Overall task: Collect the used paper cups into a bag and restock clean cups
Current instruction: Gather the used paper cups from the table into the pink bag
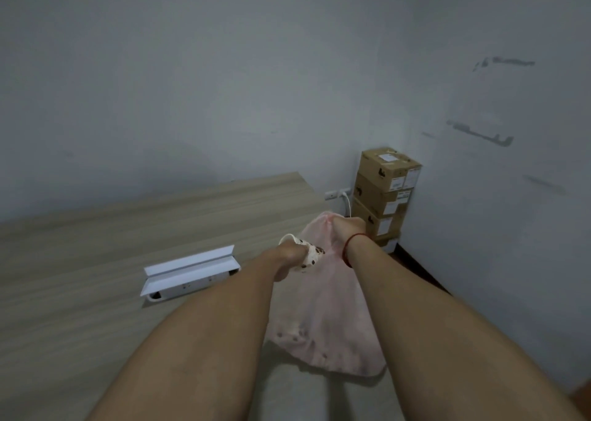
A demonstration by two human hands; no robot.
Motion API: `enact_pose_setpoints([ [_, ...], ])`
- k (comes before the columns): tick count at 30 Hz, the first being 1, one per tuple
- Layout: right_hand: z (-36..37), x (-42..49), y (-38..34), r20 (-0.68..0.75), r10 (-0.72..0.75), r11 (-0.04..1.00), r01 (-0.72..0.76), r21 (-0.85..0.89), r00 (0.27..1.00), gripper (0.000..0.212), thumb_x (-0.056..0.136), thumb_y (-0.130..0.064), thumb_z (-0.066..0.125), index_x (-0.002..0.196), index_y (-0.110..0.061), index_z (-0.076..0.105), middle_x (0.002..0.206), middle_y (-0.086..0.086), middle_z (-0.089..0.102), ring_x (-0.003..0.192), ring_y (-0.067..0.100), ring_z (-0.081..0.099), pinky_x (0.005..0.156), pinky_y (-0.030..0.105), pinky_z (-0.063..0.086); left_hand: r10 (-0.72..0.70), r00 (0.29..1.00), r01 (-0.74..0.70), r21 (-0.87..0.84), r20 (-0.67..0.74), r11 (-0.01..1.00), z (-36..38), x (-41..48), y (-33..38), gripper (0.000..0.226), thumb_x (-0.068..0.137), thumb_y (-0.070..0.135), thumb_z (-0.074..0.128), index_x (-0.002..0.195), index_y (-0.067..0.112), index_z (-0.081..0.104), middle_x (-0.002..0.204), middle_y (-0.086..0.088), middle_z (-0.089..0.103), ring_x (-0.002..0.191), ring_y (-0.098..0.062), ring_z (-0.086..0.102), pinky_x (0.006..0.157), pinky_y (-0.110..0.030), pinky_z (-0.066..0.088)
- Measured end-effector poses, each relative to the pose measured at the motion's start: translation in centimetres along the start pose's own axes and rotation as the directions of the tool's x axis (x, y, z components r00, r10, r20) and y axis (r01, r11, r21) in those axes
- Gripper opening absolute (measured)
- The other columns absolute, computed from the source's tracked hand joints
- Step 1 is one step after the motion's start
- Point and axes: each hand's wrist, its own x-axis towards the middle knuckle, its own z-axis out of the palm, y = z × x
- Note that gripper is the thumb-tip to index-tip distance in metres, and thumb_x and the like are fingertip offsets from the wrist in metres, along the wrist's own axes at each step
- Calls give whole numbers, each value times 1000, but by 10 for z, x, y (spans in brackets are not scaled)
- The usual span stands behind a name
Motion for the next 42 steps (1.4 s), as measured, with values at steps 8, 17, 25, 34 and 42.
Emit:
enact_pose_setpoints([
  [8, -33, 18, -3, 10, -30, 990, 31, -136, 1000, 46, 92, -31, 56, 128, -2, 54, 90, 3, 55, 90, 19, 50, 77, 27, 41, -238, 881, 328, -166, 409, 930, 27, 9, 15, 30, 92, 27, 30, 75, 12, 51, 70, -5, 50, 59, -17, 46, 59, -23, 40],
  [17, -57, 14, -7, 40, 13, 1000, -12, -7, 999, 18, 68, -24, 74, 79, -10, 70, 63, 0, 61, 54, 14, 57, 57, 22, 46, -71, 976, 120, 233, -207, 965, 20, 37, -1, 23, 84, 27, 56, 88, 6, 66, 94, -13, 67, 80, -25, 63, 70, -31, 50],
  [25, -78, 17, -35, 275, -21, 989, -20, 145, 961, 36, 78, -33, 72, 112, -20, 72, 115, 10, 69, 102, 30, 67, 91, 44, 54, -99, 976, 190, 534, -194, 824, 27, 61, -43, 66, 89, 36, 55, 149, 32, 28, 153, -15, 30, 142, -35, 26, 117, -40, 26],
  [34, -112, 20, -41, 272, -105, 885, -35, 464, 957, 10, 94, -25, 59, 99, -22, 66, 66, -1, 69, 47, 8, 64, 45, 19, 53, -320, 851, 434, 215, -416, 875, 10, 73, -76, 56, 86, 8, 57, 139, -1, 41, 132, -24, 54, 106, -36, 61, 85, -43, 52],
  [42, -105, 22, -29, 4, -88, 927, 83, -367, 996, 45, 83, -36, 63, 109, 1, 65, 99, 10, 67, 84, 25, 62, 72, 31, 48, -126, 852, 64, -139, -509, 988, 8, 73, -21, 23, 95, 1, 47, 108, -12, 61, 104, -26, 64, 84, -48, 68, 58, -56, 57],
])
